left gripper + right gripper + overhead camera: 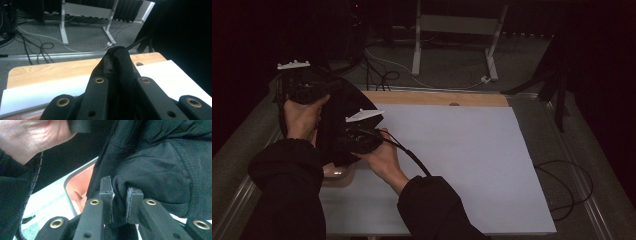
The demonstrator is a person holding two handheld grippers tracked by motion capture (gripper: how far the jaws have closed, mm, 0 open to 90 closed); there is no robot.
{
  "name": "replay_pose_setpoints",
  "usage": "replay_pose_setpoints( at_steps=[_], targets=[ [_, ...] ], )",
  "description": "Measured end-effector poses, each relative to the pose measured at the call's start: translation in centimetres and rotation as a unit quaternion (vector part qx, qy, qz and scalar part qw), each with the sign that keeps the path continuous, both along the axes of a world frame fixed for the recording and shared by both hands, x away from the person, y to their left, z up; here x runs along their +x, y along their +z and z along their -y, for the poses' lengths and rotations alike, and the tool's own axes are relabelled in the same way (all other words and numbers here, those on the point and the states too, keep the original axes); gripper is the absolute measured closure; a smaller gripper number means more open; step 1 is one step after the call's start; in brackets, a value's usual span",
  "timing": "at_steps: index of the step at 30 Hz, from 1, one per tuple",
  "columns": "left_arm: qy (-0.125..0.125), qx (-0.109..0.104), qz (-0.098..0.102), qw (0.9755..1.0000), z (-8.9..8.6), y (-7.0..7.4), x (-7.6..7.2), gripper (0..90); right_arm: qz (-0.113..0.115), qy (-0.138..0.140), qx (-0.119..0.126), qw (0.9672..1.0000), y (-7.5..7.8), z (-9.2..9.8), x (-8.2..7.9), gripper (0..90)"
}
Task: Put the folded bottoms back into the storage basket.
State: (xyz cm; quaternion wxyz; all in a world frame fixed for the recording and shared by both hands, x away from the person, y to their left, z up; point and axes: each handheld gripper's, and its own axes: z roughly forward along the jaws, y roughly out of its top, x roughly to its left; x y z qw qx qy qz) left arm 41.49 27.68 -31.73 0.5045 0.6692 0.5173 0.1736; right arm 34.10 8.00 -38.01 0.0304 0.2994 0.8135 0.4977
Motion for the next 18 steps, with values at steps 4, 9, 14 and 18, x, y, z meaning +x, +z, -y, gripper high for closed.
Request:
replay_pose_setpoints(
  at_steps=[4, 9, 14, 18],
  targets=[
    [0.007, -0.005, -0.005, 0.9999, -0.7, -0.6, -0.1, 85.5, -0.003, -0.001, -0.004, 1.0, -0.3, -0.3, -0.1, 79.3],
    [0.015, -0.006, -0.011, 0.9998, -1.4, -1.2, -0.2, 85.5, -0.003, 0.001, -0.006, 1.0, -0.6, -0.7, -0.1, 79.2],
    [0.019, 0.001, -0.012, 0.9997, -1.9, -1.4, -0.3, 85.5, -0.008, 0.0, -0.007, 0.9999, -1.0, -1.2, -0.1, 79.2],
    [0.022, 0.001, -0.012, 0.9997, -2.2, -1.4, -0.4, 85.5, -0.007, 0.004, -0.01, 0.9999, -1.0, -1.3, -0.2, 79.2]
  ],
)
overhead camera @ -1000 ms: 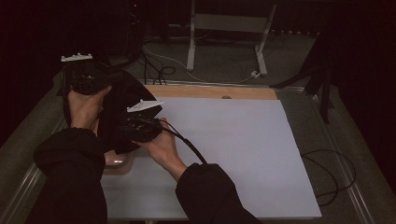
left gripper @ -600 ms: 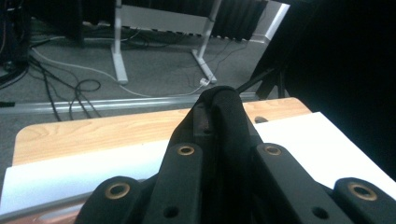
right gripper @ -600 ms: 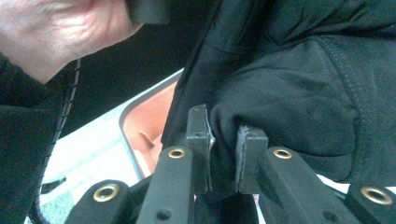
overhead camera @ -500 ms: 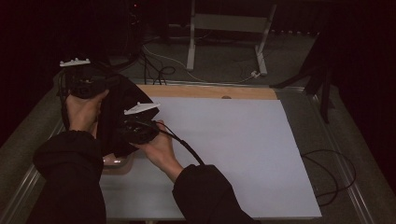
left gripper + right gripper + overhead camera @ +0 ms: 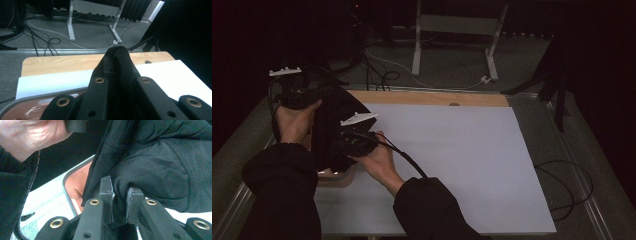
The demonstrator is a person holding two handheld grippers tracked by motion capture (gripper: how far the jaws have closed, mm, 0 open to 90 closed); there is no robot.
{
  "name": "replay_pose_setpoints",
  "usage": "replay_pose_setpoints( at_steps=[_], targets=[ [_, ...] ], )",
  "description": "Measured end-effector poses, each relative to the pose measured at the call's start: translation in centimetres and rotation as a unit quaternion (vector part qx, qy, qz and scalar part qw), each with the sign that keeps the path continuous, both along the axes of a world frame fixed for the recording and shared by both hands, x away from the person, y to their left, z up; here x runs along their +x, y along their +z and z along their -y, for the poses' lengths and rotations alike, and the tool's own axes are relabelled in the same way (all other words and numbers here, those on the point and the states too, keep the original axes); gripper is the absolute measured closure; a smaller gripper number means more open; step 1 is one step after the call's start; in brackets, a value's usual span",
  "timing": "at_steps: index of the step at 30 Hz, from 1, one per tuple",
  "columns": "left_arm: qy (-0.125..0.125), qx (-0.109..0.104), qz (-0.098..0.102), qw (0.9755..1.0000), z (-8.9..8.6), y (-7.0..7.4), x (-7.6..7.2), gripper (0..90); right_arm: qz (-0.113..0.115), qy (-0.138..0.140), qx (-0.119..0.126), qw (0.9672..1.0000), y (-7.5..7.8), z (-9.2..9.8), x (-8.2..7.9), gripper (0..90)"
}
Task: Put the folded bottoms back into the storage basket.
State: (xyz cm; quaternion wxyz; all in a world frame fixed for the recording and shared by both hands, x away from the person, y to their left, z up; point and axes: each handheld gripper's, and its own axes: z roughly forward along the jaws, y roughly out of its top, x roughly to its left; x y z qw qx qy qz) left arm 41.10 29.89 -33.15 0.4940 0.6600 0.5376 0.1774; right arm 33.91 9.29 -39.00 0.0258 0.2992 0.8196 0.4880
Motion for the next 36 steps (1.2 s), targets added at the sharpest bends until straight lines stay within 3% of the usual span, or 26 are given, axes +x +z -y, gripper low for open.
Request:
replay_pose_setpoints(
  at_steps=[19, 36],
  targets=[
    [0.02, 0.007, -0.009, 0.9997, -1.7, -0.8, -0.4, 85.5, 0.005, 0.008, -0.012, 0.9999, -0.5, -1.0, -0.2, 79.2],
    [0.04, 0.016, -0.018, 0.9989, -3.2, -1.4, -0.9, 85.5, -0.005, 0.006, -0.015, 0.9998, -1.0, -2.0, -0.4, 79.1]
  ],
)
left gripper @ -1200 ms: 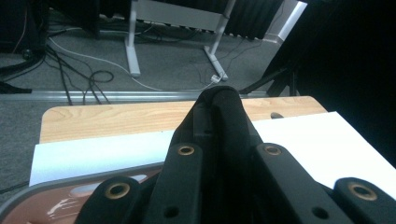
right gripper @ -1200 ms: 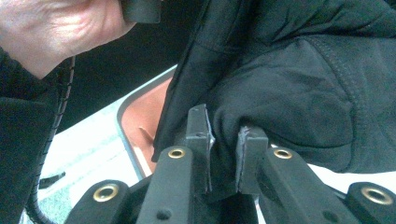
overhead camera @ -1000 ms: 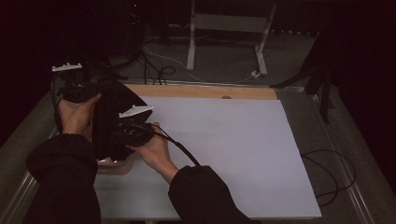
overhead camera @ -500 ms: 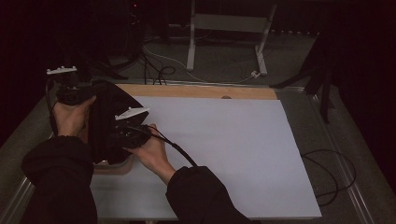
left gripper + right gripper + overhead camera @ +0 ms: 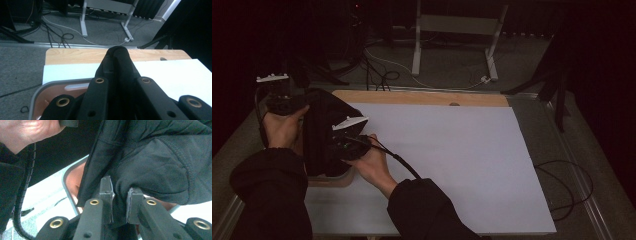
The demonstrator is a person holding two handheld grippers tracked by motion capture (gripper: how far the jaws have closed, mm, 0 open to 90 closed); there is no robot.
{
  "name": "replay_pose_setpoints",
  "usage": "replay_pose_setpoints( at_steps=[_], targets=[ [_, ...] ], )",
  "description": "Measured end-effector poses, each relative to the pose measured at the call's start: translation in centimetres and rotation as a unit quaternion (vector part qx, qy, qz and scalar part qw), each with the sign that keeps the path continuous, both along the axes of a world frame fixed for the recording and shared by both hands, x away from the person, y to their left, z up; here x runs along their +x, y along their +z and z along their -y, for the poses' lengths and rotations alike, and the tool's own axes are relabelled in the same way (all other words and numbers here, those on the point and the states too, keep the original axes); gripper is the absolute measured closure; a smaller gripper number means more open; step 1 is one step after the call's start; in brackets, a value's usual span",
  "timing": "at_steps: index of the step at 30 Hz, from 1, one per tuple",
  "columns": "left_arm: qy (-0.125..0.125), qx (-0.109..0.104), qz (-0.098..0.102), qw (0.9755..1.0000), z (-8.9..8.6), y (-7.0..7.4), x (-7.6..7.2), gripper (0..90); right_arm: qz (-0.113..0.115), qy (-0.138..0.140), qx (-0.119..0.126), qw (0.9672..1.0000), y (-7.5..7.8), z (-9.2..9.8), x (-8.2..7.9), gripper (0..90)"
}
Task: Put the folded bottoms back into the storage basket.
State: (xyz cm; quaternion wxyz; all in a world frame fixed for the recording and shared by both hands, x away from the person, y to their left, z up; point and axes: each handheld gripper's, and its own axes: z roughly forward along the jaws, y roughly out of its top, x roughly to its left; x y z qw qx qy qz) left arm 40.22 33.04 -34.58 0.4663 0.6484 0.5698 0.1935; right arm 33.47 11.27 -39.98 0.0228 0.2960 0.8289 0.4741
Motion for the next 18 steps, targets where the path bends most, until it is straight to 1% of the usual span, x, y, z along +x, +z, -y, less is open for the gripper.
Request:
replay_pose_setpoints(
  at_steps=[2, 3, 9, 10, 13, 14, 16, 18],
  targets=[
    [0.002, 0.003, -0.003, 1.0, -0.1, -0.2, 0.0, 85.5, 0.003, 0.004, -0.006, 1.0, -0.2, -0.1, 0.1, 79.1],
    [0.002, 0.006, -0.005, 1.0, -0.3, -0.3, 0.0, 85.6, 0.001, 0.0, -0.008, 1.0, -0.2, -0.2, 0.0, 79.1],
    [0.009, 0.007, -0.005, 0.9999, -0.7, -0.4, -0.3, 85.6, -0.003, -0.002, -0.007, 1.0, -0.5, -0.4, 0.0, 79.0],
    [0.011, 0.006, -0.005, 0.9999, -0.8, -0.4, -0.3, 85.5, 0.001, 0.0, -0.009, 1.0, -0.6, -0.4, 0.0, 79.0],
    [0.014, 0.007, -0.005, 0.9999, -1.0, -0.6, -0.4, 85.5, -0.001, -0.002, -0.008, 1.0, -0.7, -0.6, -0.2, 78.9],
    [0.014, 0.008, -0.006, 0.9998, -1.0, -0.6, -0.5, 85.5, 0.001, 0.001, -0.01, 1.0, -0.8, -0.6, -0.2, 79.0],
    [0.016, 0.008, -0.007, 0.9998, -1.1, -0.7, -0.5, 85.5, -0.001, 0.001, -0.012, 0.9999, -1.0, -0.9, -0.3, 78.9],
    [0.017, 0.009, -0.008, 0.9998, -1.2, -0.8, -0.5, 85.5, -0.005, -0.003, -0.01, 0.9999, -1.1, -1.1, -0.4, 78.9]
  ],
)
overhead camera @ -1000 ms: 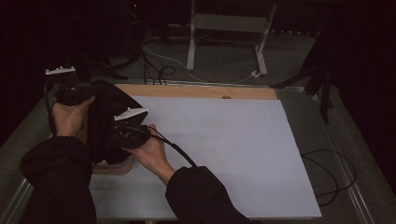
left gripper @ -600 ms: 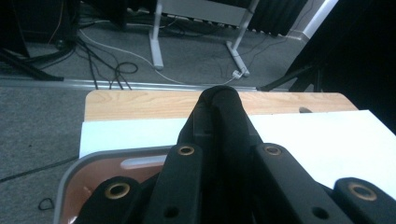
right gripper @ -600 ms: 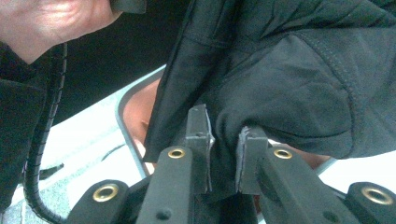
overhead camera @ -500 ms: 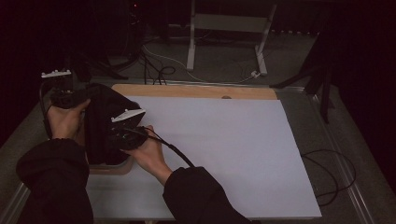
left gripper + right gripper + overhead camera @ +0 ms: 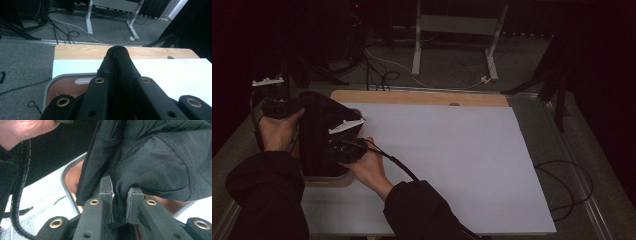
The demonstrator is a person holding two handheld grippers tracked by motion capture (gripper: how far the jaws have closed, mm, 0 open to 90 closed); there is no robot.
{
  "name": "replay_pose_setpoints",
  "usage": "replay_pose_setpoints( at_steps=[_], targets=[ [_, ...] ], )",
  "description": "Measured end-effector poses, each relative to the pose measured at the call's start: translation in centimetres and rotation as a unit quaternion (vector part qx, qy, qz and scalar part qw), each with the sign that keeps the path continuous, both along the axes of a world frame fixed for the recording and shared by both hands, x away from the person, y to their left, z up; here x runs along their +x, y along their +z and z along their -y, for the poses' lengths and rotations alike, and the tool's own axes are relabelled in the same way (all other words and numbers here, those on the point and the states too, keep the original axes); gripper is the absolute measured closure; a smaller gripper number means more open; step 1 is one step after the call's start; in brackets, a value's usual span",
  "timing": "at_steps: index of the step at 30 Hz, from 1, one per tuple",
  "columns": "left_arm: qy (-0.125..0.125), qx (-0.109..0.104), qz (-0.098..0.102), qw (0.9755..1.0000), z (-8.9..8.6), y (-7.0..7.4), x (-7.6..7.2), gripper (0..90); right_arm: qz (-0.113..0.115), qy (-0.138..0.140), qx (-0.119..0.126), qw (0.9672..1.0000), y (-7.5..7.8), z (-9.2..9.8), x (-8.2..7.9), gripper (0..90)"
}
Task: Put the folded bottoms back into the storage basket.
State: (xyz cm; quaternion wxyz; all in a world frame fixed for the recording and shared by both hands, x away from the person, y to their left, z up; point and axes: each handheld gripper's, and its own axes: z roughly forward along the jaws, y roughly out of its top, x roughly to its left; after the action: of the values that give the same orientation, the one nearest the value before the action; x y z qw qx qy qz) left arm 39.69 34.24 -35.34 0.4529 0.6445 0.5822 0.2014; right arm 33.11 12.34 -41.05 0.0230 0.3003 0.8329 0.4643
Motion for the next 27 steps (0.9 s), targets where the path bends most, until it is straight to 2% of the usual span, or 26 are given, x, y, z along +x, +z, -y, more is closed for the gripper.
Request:
replay_pose_setpoints(
  at_steps=[10, 11, 14, 19, 27],
  targets=[
    [0.014, 0.001, -0.006, 0.9999, -0.8, -0.5, -0.3, 85.4, 0.0, 0.01, -0.014, 0.9998, -1.2, -0.5, 0.1, 78.8],
    [0.014, 0.002, -0.008, 0.9999, -0.8, -0.6, -0.3, 85.4, -0.009, 0.002, -0.011, 0.9999, -1.2, -0.7, 0.0, 78.7],
    [0.014, 0.002, -0.011, 0.9998, -0.8, -0.8, -0.2, 85.3, -0.005, 0.004, -0.02, 0.9998, -1.5, -0.6, 0.2, 78.7],
    [0.012, 0.004, -0.015, 0.9998, -0.6, -1.1, -0.1, 85.1, -0.011, 0.003, -0.018, 0.9998, -1.8, -0.7, 0.3, 78.6],
    [0.012, 0.005, -0.022, 0.9997, -0.5, -1.8, 0.2, 84.9, -0.009, 0.0, -0.028, 0.9996, -2.1, -0.5, 0.6, 78.4]
  ],
)
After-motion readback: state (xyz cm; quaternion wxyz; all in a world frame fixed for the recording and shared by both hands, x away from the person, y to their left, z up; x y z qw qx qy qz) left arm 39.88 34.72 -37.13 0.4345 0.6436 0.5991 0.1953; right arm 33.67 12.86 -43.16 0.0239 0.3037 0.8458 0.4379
